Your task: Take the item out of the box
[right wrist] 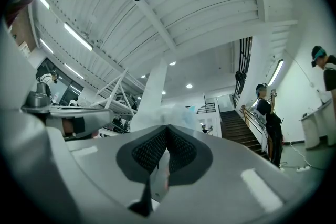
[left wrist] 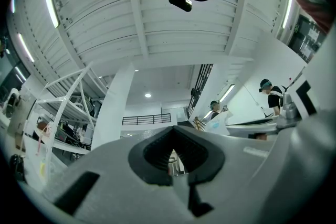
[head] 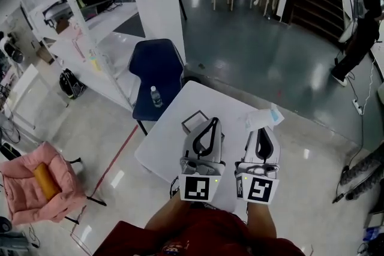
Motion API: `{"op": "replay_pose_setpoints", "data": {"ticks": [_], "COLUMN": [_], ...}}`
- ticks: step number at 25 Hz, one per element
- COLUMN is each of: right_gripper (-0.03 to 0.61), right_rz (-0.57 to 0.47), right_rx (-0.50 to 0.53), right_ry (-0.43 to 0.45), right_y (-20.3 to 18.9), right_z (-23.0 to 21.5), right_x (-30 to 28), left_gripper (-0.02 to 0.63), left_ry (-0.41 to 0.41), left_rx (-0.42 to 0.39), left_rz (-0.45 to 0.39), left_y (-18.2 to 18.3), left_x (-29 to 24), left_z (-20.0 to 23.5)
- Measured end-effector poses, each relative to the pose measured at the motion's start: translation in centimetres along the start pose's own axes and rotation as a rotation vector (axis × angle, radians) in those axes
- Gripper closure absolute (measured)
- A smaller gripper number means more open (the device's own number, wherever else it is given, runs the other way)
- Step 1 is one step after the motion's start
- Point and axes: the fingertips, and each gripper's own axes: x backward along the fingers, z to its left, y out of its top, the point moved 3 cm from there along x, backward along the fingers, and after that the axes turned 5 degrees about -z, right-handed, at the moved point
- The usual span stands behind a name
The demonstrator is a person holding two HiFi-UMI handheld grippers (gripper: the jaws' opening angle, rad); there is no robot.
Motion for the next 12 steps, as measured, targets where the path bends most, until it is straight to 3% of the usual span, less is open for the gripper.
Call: {"op": "replay_pose_setpoints", "data": {"ticks": [12], "right_gripper": [0.578], "right_rz": [0.013], "right_rx": [0.007], "right_ry": [-0.032], "right_y": [0.5], "right_z": [-1.2], "right_x": [1.5], "left_gripper": [0.612], "left_ry": [-0.021], "left_rx": [0.03], "left_rz": [-0.012], "left_y": [0.6], "left_x": [0.2], "left_z": [-1.4]}}
